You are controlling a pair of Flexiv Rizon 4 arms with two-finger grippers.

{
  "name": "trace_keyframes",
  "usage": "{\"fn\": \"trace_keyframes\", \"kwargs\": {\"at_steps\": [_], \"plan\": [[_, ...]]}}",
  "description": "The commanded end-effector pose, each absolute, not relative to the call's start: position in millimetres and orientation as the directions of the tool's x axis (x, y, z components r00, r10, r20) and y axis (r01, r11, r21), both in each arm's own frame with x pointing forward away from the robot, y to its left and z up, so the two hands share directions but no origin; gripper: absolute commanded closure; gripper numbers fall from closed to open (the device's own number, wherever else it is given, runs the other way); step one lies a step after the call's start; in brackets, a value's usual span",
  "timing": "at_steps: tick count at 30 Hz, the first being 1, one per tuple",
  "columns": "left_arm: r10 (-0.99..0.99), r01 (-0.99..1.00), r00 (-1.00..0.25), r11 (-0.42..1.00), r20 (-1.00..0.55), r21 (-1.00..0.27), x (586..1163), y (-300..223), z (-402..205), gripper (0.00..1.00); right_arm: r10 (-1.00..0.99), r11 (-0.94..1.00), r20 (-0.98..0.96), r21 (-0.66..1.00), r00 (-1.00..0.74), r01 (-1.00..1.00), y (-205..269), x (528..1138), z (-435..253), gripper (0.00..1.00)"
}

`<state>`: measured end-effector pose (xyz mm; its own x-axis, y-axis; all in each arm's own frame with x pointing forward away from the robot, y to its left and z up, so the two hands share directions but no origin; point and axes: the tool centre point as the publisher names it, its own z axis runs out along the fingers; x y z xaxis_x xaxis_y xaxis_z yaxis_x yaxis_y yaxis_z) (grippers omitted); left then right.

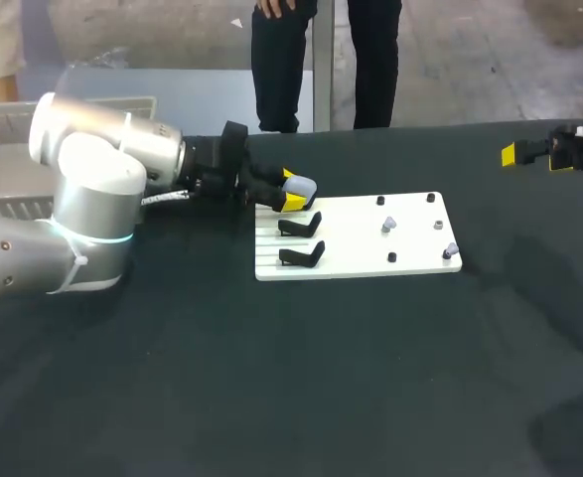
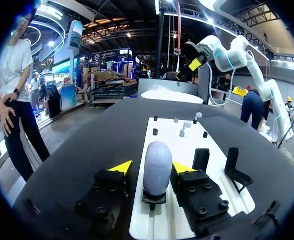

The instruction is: Pick up each earbud case from the left stands, insert the matching earbuds, close the lid, and place the case in the box.

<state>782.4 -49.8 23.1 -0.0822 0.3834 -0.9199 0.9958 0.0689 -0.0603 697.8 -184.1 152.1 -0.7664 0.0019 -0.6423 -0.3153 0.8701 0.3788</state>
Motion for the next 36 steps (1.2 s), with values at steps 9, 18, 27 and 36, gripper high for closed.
{"fn": "trace_keyframes", "kwargs": {"at_steps": [9, 18, 27, 36], "plan": [[0.380, 0.996, -0.089, 0.055, -0.921, -0.073, 783.0, -48.4, 19.7, 0.61, 0.001, 0.868, -0.643, 0.381, -0.766, -0.318, -184.7, 698.5, 151.3, 0.00], [0.381, 0.996, -0.088, 0.045, -0.920, -0.077, 782.4, -48.6, 18.7, 1.00, 0.001, 0.868, -0.643, 0.381, -0.766, -0.318, -184.7, 698.5, 151.3, 0.00], [0.377, 0.998, -0.060, 0.036, -0.924, -0.050, 778.0, -43.0, 33.1, 1.00, 0.001, 0.868, -0.643, 0.381, -0.766, -0.318, -184.7, 698.5, 151.3, 0.00], [0.369, 1.000, 0.004, 0.012, -0.929, 0.009, 778.2, -36.8, 75.7, 1.00, 0.001, 0.868, -0.643, 0.381, -0.766, -0.318, -184.7, 698.5, 151.3, 0.00]]}}
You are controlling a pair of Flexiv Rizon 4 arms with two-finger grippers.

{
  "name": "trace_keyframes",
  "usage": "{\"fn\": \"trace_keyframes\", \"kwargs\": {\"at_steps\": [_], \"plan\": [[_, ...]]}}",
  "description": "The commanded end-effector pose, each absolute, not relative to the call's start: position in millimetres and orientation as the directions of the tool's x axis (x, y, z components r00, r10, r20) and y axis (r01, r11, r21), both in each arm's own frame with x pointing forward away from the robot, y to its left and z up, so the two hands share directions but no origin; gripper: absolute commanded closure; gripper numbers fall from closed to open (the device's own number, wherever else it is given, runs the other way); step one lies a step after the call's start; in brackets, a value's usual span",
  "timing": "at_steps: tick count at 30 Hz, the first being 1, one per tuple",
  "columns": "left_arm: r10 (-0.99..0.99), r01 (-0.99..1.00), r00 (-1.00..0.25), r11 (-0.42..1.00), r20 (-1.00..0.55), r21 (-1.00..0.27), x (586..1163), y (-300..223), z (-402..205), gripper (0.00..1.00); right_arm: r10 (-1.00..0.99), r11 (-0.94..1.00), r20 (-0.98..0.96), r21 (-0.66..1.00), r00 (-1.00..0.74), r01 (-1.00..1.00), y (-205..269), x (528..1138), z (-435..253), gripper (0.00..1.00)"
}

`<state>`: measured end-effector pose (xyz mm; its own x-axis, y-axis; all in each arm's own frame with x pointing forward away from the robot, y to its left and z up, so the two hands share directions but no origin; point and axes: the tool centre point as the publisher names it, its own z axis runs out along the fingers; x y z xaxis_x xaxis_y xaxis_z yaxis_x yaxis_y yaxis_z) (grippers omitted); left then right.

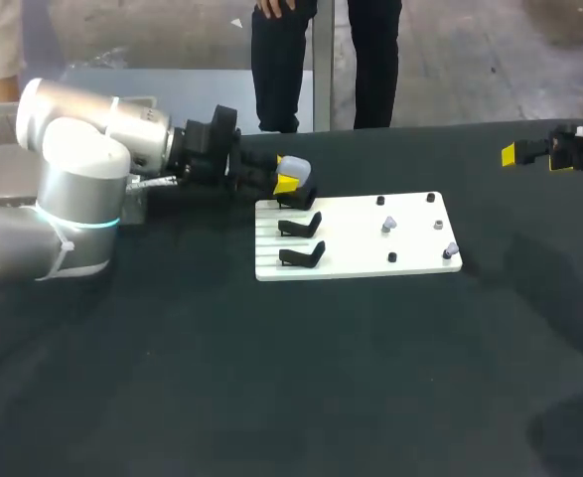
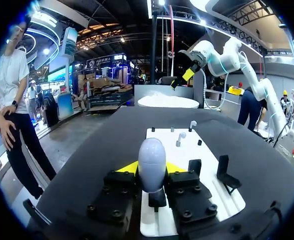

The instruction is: Pick up each earbud case from the left stands, insert the matching earbuds, close the lid, and place the case in the box.

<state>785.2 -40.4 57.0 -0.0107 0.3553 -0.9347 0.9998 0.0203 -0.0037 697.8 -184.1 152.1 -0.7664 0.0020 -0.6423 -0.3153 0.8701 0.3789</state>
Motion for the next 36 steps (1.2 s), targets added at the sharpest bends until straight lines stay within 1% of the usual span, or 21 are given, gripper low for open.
{"fn": "trace_keyframes", "kwargs": {"at_steps": [1, 4, 9, 15, 18, 29, 36], "plan": [[0.368, 1.000, 0.010, 0.006, -0.930, 0.013, 777.6, -37.2, 78.8, 1.00, 0.001, 0.868, -0.643, 0.381, -0.766, -0.318, -184.7, 698.5, 151.3, 0.00], [0.361, 0.999, 0.033, -0.014, -0.932, 0.030, 773.6, -39.9, 92.3, 1.00, 0.001, 0.868, -0.643, 0.381, -0.766, -0.318, -184.7, 698.5, 151.3, 0.00], [0.356, 0.999, 0.046, -0.006, -0.933, 0.047, 768.2, -45.2, 107.4, 1.00, 0.001, 0.868, -0.643, 0.381, -0.766, -0.318, -184.7, 698.5, 151.3, 0.00], [0.342, 0.997, 0.033, 0.055, -0.939, 0.055, 762.1, -56.1, 123.6, 1.00, -0.080, 0.872, -0.632, 0.329, -0.771, -0.361, -151.1, 710.6, 149.8, 0.00], [0.332, 0.995, 0.036, 0.073, -0.943, 0.063, 760.7, -64.1, 127.9, 1.00, -0.089, 0.860, -0.634, 0.341, -0.768, -0.380, -135.7, 715.5, 148.1, 0.00], [0.254, 0.994, 0.059, 0.074, -0.965, 0.081, 766.8, -87.9, 139.8, 1.00, -0.192, 0.814, -0.612, 0.338, -0.767, -0.473, -77.2, 731.3, 150.3, 0.00], [0.233, 0.997, 0.065, 0.025, -0.970, 0.073, 766.4, -102.4, 137.8, 1.00, -0.225, 0.776, -0.603, 0.363, -0.765, -0.515, -42.0, 737.9, 154.3, 0.00]]}}
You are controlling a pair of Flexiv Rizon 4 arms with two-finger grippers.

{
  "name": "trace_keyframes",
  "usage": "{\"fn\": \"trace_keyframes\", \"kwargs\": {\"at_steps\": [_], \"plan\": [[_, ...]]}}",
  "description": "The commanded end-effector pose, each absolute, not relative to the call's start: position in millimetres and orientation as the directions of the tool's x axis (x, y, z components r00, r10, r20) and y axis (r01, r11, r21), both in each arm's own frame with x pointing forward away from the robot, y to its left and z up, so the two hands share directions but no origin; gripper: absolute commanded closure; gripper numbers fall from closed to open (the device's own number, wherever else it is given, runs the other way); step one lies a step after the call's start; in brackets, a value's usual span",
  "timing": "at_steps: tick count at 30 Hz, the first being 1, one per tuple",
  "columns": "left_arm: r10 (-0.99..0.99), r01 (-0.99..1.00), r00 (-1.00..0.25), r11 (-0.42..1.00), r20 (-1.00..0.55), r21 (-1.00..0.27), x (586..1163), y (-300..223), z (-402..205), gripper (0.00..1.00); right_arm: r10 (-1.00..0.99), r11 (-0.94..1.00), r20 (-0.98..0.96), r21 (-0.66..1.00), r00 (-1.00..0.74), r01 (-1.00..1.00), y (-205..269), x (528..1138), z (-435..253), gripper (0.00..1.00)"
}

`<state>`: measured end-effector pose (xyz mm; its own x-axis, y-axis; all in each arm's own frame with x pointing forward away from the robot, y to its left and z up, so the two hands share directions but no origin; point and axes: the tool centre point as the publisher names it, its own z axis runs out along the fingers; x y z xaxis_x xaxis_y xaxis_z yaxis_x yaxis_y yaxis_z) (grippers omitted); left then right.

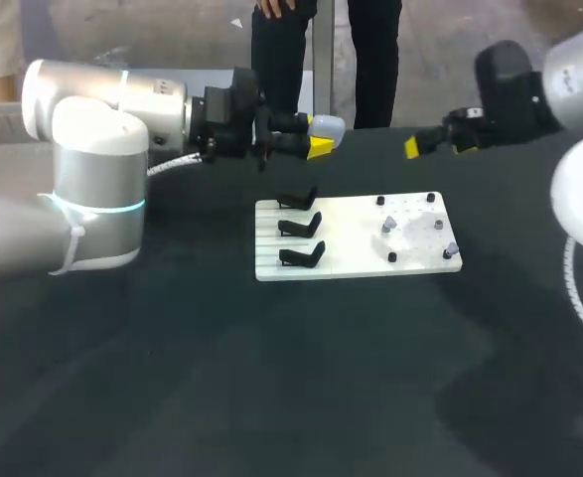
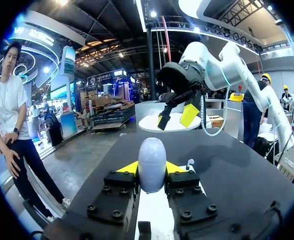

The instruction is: Pick up each earbud case from the left stands, insert the matching earbuds, close the lid, and place the case in the box.

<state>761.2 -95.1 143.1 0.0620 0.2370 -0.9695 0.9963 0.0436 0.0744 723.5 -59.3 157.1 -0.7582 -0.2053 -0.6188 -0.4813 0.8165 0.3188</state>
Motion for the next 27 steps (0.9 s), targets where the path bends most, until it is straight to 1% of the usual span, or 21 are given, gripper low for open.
{"fn": "trace_keyframes", "kwargs": {"at_steps": [1, 16, 27], "plan": [[0.226, 0.997, 0.061, 0.022, -0.972, 0.067, 766.1, -103.9, 136.8, 1.00, -0.234, 0.771, -0.601, 0.364, -0.765, -0.522, -37.4, 738.8, 154.2, 0.00], [0.213, 0.996, 0.088, -0.017, -0.973, 0.086, 764.1, -114.5, 140.9, 1.00, -0.294, 0.723, -0.591, 0.376, -0.751, -0.579, 2.5, 743.7, 153.4, 0.00], [0.200, 0.995, 0.103, -0.034, -0.974, 0.098, 756.9, -113.6, 143.5, 1.00, -0.287, 0.727, -0.589, 0.379, -0.755, -0.572, 5.8, 748.9, 151.7, 0.00]]}}
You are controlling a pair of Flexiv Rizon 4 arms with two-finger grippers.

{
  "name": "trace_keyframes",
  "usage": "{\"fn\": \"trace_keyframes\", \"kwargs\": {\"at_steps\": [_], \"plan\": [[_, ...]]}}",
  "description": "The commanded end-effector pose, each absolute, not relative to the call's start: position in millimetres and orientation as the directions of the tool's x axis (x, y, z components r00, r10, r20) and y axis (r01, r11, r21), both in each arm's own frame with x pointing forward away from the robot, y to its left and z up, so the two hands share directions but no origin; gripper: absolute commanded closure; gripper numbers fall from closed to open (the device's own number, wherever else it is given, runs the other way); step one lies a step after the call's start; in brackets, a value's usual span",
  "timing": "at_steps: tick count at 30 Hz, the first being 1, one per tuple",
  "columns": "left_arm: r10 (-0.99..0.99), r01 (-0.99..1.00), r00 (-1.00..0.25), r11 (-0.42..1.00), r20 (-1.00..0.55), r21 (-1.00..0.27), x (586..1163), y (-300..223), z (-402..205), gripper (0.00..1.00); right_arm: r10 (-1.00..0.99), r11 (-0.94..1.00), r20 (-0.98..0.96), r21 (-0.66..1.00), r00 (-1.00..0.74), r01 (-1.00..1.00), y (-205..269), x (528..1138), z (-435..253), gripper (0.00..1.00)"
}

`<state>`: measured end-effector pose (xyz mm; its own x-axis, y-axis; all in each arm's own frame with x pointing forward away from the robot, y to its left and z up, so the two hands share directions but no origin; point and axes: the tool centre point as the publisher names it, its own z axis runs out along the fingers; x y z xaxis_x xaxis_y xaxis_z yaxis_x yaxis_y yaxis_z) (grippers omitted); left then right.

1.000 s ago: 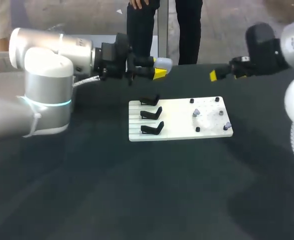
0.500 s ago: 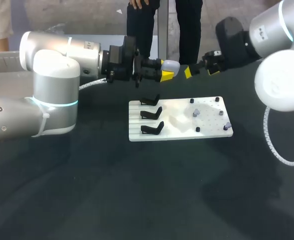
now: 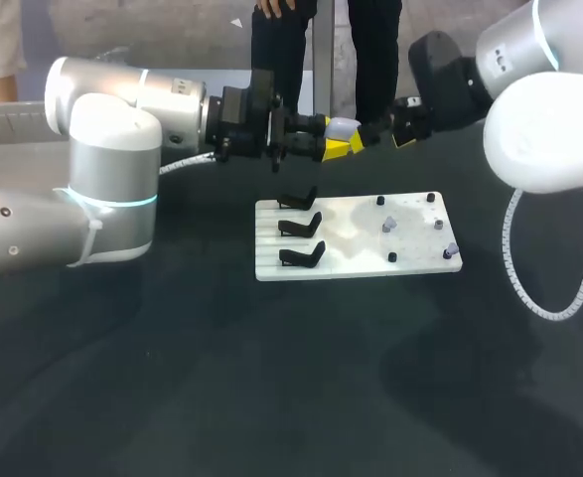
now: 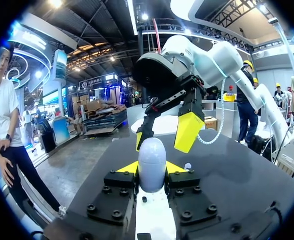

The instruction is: Pick up each earbud case from the left stands, insert the matching earbuds, close the lid, and place the case in the box.

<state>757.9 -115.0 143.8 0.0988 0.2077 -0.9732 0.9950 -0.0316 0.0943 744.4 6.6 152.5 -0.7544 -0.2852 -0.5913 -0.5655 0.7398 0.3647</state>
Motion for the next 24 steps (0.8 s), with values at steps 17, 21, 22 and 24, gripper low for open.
{"fn": "trace_keyframes", "kwargs": {"at_steps": [17, 21, 22, 24], "plan": [[0.190, 0.992, 0.118, -0.071, -0.975, 0.106, 749.5, -116.6, 143.7, 1.00, -0.282, 0.744, -0.589, 0.364, -0.758, -0.560, 4.7, 758.0, 154.7, 0.00], [0.192, 0.993, 0.110, -0.071, -0.975, 0.098, 748.1, -115.9, 141.1, 1.00, -0.279, 0.749, -0.596, 0.355, -0.752, -0.559, 2.7, 757.6, 160.2, 0.00], [0.191, 0.993, 0.104, -0.068, -0.976, 0.093, 747.9, -115.5, 140.5, 1.00, -0.277, 0.752, -0.601, 0.350, -0.750, -0.559, 1.6, 757.0, 161.8, 0.00], [0.172, 0.995, 0.091, -0.051, -0.981, 0.084, 748.2, -113.5, 140.2, 1.00, -0.275, 0.757, -0.609, 0.340, -0.744, -0.557, -1.9, 755.0, 166.4, 0.00]]}}
